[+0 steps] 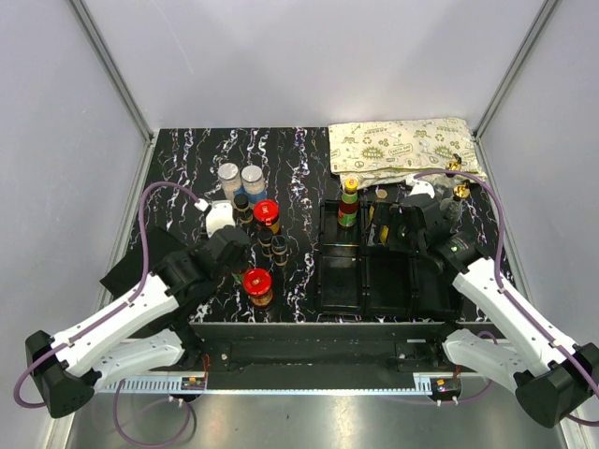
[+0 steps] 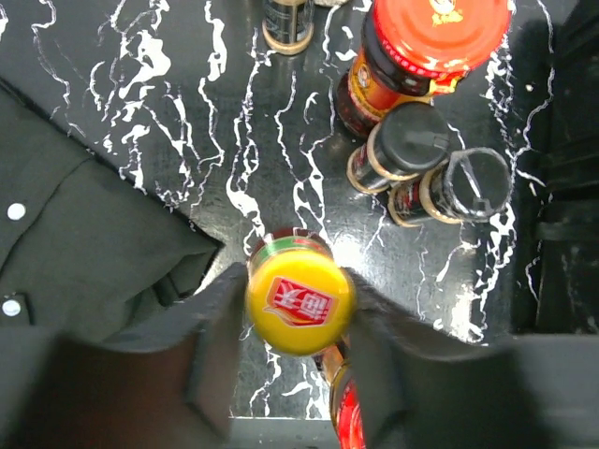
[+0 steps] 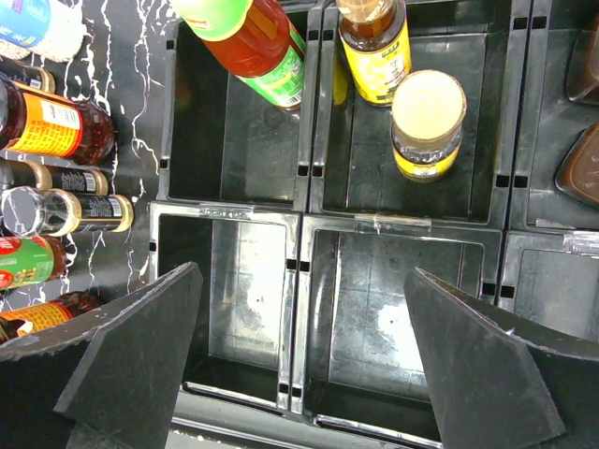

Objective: Organize the condiment bottles
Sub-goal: Pick up the bottle from the center of the board.

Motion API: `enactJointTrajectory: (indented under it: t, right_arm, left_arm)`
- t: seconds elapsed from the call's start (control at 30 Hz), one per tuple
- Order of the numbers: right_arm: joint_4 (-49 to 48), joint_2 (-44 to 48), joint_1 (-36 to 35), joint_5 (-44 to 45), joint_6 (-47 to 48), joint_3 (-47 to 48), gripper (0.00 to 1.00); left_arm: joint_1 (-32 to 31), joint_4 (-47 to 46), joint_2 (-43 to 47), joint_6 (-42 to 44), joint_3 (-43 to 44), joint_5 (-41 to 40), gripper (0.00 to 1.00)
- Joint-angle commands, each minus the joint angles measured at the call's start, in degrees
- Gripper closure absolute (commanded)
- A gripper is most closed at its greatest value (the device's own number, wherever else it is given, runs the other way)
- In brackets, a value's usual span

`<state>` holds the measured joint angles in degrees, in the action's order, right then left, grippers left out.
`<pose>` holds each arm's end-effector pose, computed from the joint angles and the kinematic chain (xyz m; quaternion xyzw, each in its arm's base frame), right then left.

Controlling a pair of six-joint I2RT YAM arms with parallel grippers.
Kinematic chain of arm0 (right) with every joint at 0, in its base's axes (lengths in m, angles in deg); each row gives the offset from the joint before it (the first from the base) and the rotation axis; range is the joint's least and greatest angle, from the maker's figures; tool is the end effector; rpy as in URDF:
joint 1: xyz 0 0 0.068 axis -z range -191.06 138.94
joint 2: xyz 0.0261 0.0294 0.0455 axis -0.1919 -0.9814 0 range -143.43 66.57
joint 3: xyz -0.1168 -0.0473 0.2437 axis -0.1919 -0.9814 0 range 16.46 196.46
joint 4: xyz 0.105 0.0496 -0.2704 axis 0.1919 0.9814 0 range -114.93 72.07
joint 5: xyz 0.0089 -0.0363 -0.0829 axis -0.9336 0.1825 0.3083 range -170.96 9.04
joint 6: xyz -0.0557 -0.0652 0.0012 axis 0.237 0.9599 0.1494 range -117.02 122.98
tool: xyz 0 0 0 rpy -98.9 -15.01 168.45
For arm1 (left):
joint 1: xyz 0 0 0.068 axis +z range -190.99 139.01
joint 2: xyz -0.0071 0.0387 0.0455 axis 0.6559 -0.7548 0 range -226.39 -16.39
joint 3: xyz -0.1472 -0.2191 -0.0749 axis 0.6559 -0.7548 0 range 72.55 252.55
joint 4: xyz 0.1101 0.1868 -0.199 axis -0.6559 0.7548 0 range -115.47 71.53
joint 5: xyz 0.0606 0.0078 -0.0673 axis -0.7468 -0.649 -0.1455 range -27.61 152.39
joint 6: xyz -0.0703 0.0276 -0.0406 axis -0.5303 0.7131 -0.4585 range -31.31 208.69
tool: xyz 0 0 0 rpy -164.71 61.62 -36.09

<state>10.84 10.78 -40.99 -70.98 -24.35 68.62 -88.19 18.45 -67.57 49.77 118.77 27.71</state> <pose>0.2392 0.1225 0.2811 0.0168 0.9013 0.1350 0.4114 0.1858 -0.1374 0.2535 -0.0399 0.8990 -0.0249 0.4355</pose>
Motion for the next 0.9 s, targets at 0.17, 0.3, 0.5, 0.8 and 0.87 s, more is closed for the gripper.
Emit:
enactJointTrajectory:
  t: [0.17, 0.3, 0.5, 0.8, 0.87]
  right_arm:
    - [-1.67, 1.56, 0.23, 0.48, -1.06, -0.83, 0.00]
    - [-1.58, 2.18, 0.14, 0.83, -1.14, -1.10, 0.00]
    - [-1.67, 2.79, 0.14, 1.45, -1.23, -1.19, 0.00]
    - [-1.49, 4.63, 0.23, 2.33, -1.41, -1.36, 0.00]
    - [-1.49, 5.95, 0.23, 3.11, -1.32, -1.27, 0.00]
  left_arm:
    - [-0.09, -1.03, 0.11, 1.56, 1.24, -2.15, 1.00]
    - [-0.09, 0.72, -0.59, 3.32, 3.79, -4.43, 1.00]
    - [-0.09, 2.40, -0.59, 7.80, 10.99, -6.37, 1.00]
    - [-0.09, 3.10, -2.35, 20.10, 24.09, 1.00, 1.00]
    - [-0.09, 3.19, -2.43, 22.29, 26.28, 3.11, 1.00]
